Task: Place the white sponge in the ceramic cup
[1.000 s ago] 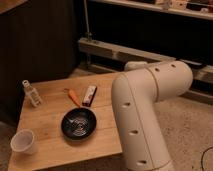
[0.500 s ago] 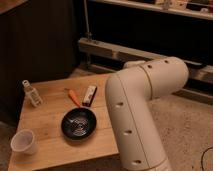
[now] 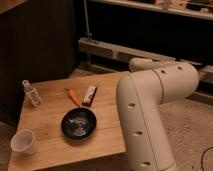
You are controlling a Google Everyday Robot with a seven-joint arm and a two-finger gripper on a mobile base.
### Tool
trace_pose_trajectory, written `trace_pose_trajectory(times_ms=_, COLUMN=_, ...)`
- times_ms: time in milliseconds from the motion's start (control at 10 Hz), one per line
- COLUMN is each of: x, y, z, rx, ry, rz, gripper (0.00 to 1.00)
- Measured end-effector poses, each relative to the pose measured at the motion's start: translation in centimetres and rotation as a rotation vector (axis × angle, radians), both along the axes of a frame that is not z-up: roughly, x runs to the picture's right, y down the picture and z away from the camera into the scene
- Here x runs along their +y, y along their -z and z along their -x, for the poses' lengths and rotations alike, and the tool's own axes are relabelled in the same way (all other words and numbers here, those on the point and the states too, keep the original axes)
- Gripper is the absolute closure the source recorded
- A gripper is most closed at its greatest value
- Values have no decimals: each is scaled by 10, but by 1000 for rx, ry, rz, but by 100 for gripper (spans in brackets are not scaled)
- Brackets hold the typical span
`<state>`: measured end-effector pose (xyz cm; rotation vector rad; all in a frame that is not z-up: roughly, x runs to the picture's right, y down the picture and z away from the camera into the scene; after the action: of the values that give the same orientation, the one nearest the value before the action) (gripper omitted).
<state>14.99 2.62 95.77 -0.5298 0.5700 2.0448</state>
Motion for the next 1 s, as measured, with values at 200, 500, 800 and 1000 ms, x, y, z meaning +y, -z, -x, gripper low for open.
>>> trace_pose_trajectory(times_ms=200, x=-1, y=3, z=8, rx=-30, ry=18, rz=2, gripper=47)
trace_pose_trajectory(times_ms=500, x=11, y=-4, z=12, rx=-40, ry=56, rz=36, gripper=55)
trace_pose_trajectory(times_ms=800, x=21, y=-11, z=9, rx=-31, ry=73, rz=64, gripper=55)
trace_pose_trajectory(times_ms=1000, x=20, y=-9, z=8, rx=-30, ry=76, rz=65, gripper=42)
